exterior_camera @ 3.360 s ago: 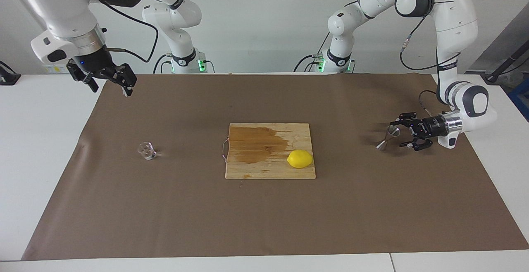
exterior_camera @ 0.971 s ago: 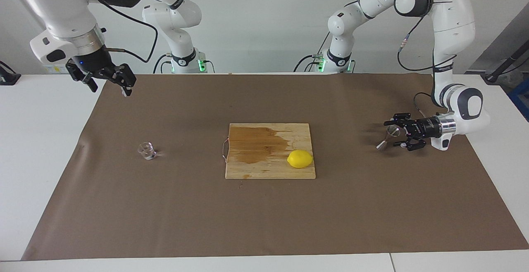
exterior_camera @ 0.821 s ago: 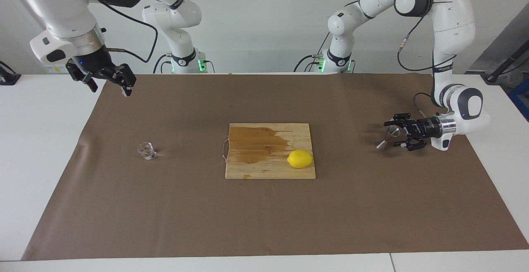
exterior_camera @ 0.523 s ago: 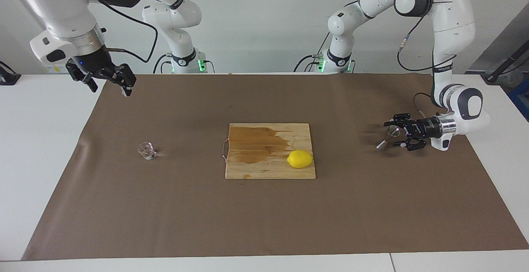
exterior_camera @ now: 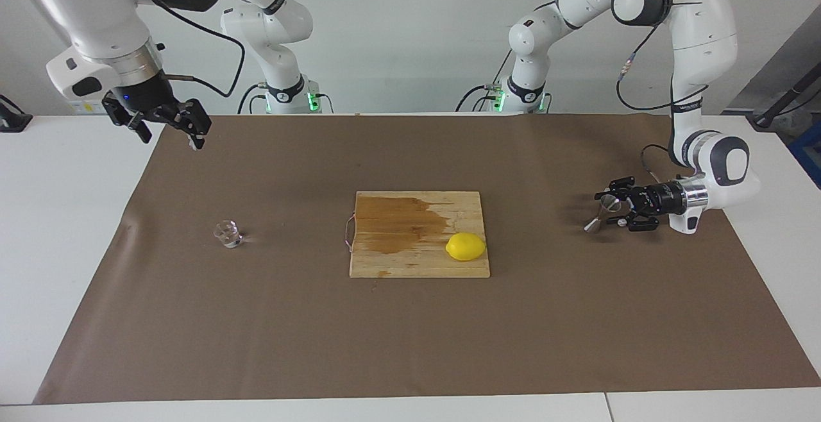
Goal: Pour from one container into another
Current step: 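Close the left gripper around the small metal cup, then lift the metal cup with the left gripper and carry it over the board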
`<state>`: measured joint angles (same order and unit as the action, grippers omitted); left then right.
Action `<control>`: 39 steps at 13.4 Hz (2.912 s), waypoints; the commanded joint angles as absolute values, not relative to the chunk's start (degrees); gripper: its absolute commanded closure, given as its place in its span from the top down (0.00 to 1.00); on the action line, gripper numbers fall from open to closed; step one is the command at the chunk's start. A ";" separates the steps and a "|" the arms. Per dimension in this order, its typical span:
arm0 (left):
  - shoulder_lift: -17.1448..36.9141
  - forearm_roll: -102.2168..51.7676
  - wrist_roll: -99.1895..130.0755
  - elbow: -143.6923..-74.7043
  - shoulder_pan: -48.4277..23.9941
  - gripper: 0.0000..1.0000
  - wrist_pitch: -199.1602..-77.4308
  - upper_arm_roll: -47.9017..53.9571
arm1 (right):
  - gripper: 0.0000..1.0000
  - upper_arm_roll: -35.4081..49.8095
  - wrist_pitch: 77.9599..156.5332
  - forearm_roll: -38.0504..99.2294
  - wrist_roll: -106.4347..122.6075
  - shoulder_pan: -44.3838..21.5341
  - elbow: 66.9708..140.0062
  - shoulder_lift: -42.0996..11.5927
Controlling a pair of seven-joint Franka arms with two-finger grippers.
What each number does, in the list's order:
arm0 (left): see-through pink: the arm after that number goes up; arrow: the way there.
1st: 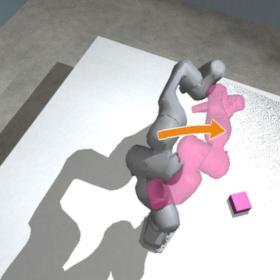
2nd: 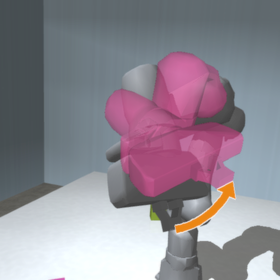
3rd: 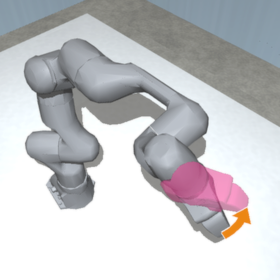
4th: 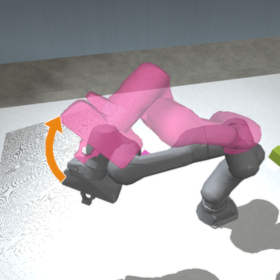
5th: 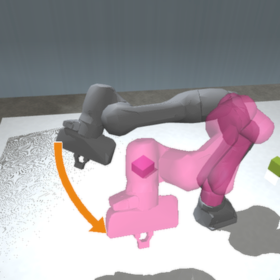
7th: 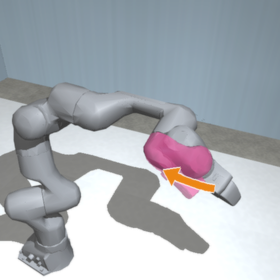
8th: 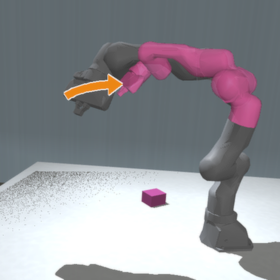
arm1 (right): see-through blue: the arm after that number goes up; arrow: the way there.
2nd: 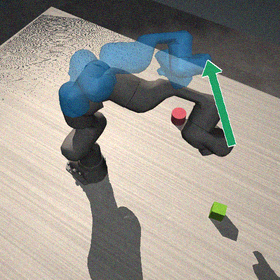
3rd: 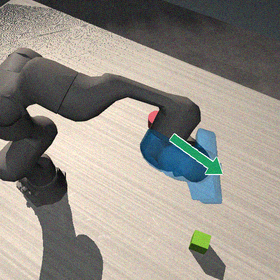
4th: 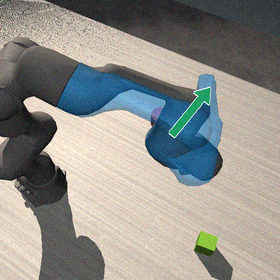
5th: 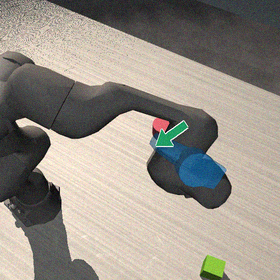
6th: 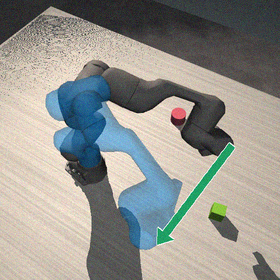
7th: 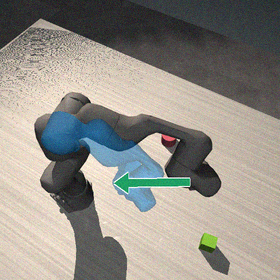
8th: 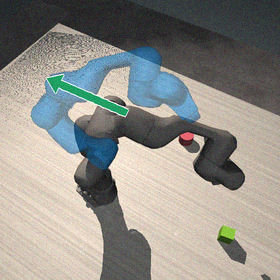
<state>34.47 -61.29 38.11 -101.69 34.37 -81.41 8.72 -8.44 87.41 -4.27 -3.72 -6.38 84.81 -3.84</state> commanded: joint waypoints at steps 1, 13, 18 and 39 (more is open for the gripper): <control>33.66 -62.14 37.62 -102.57 35.33 0.61 -82.18 9.32 | 1.00 -8.44 87.19 -5.19 -2.29 -5.98 84.81 -3.87; 33.66 -62.84 38.84 -101.96 34.80 0.29 -82.44 9.40 | 1.00 -8.44 87.10 -5.19 -2.29 -6.06 84.81 -3.87; 32.44 -65.12 39.29 -100.98 34.45 0.27 -82.35 10.81 | 1.00 -8.44 87.10 -5.19 -2.20 -5.98 84.81 -3.87; 27.87 -77.78 39.99 -105.02 10.55 0.24 -87.80 11.25 | 1.00 -8.44 87.01 -5.10 -0.53 -4.83 84.90 -3.87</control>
